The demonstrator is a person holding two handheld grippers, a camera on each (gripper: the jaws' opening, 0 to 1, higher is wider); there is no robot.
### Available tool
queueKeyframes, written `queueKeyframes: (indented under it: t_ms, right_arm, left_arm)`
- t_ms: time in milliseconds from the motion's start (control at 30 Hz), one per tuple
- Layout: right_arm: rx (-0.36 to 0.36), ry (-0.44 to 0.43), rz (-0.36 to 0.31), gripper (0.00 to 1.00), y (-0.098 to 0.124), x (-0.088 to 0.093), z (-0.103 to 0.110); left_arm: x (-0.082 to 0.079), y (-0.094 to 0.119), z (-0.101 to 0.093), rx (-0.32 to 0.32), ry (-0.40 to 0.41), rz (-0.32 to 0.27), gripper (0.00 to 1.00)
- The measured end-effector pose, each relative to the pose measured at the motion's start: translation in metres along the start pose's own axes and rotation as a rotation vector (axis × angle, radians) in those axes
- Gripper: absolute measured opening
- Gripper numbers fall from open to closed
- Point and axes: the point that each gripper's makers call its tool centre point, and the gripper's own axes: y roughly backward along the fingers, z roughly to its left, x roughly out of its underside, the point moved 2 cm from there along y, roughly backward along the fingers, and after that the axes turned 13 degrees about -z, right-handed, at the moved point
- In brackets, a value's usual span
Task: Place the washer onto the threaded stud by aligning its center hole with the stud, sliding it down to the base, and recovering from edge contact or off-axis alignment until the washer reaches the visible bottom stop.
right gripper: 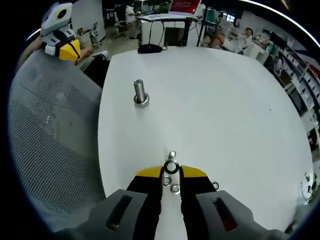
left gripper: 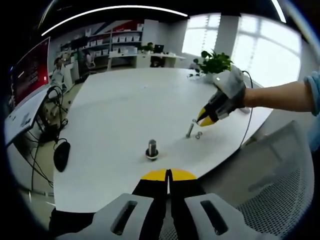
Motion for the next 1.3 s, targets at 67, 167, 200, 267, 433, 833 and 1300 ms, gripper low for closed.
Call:
queueKeyframes:
  t_ms: [67,167,200,267,433,833,1300]
  right_arm:
    - [-0.001,0.004,-0.002,0.14,-0.001,-0.003,0.0]
    - [0.0,0.015,-0.004,0.14,-0.004,-0.007,-0.001]
    - [0.001,0.017,-0.005,0.14,-0.004,-0.008,-0.001]
    - [0.001,0.023,-0.004,0.14,-0.006,-0.01,-0.001]
    - [-0.003,0.002,0.003,0.14,-0.011,-0.011,-0.003]
    - [-0.02,0.004,0.039,0.14,-0.016,-0.005,-0.003]
    - [-0.035,0.036,0.097,0.14,-0.027,0.004,-0.002]
  left_arm:
    - [0.0,0.0,0.0,0.001,0.0,-0.001,0.0]
    - [-0.001,0.0,0.0,0.0,0.001,-0.002,0.0]
    - [-0.001,0.0,0.0,0.0,0.001,-0.002,0.0]
    - [0.0,0.0,0.0,0.0,0.001,-0.002,0.0]
    - [-0.001,0.0,0.0,-0.001,0.002,-0.005,0.0]
    - [-0.002,0.0,0.0,-0.002,0.004,-0.012,0.0]
    - [0.0,0.0,0.0,0.0,0.004,-0.001,0.0]
